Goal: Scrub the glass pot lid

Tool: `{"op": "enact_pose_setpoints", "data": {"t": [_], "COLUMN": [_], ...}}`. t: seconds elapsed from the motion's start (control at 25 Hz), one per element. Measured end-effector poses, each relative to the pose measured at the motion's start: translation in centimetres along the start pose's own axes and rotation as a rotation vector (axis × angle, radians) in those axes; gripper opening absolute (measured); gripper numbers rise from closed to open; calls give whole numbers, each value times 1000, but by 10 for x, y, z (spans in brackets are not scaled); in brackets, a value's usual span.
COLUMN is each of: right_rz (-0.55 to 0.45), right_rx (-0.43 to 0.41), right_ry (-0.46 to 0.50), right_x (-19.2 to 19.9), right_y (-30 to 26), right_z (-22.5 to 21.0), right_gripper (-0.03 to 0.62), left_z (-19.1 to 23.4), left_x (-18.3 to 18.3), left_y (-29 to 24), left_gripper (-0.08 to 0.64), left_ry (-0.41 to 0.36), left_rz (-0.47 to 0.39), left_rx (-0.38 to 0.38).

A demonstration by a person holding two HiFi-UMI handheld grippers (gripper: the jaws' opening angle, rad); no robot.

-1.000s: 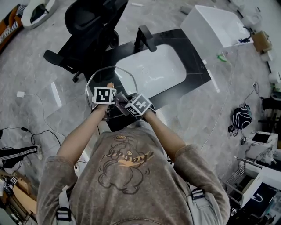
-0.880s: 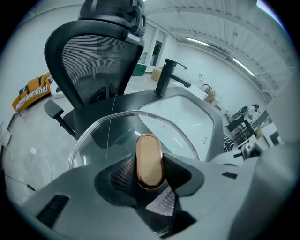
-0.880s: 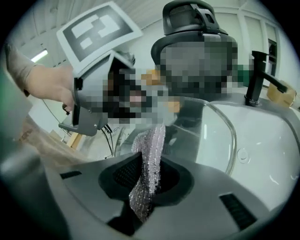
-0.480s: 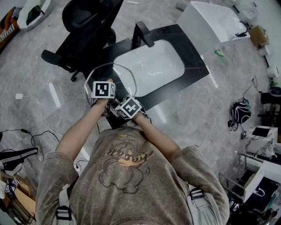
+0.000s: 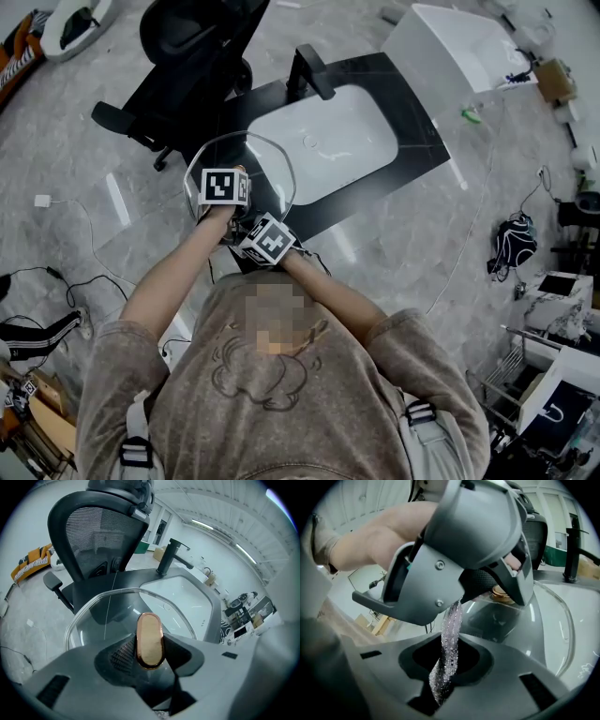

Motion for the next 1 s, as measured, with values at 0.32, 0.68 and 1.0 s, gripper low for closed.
{"op": "enact_pose_setpoints", "data": {"t": [0.32,0.68,1.0], "right_rz": [10,34,80], "right_rx": [11,45,104], "right_ry": [-43,-103,-120], "right_x": [16,29,21], "right_y": [22,70,108], "right_z": [-19,-60,-118], "right_gripper": [83,87,91], "left_z": [1,0,-1], "left_x": [0,2,3], "left_y": [-1,-1,-1], "left_gripper": [189,189,187], "left_ry": [8,18,26], "left_rz": [-14,-28,-27], "left_rx": [9,5,-6]}}
Point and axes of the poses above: the fingertips, and each gripper's own axes: y backward along the fingers, z to its left, x out of its underside, the point moved 8 cm from there along y, backward along the fingers, and after that the axes turned 13 degrees about -z, right-handed, at the moved point
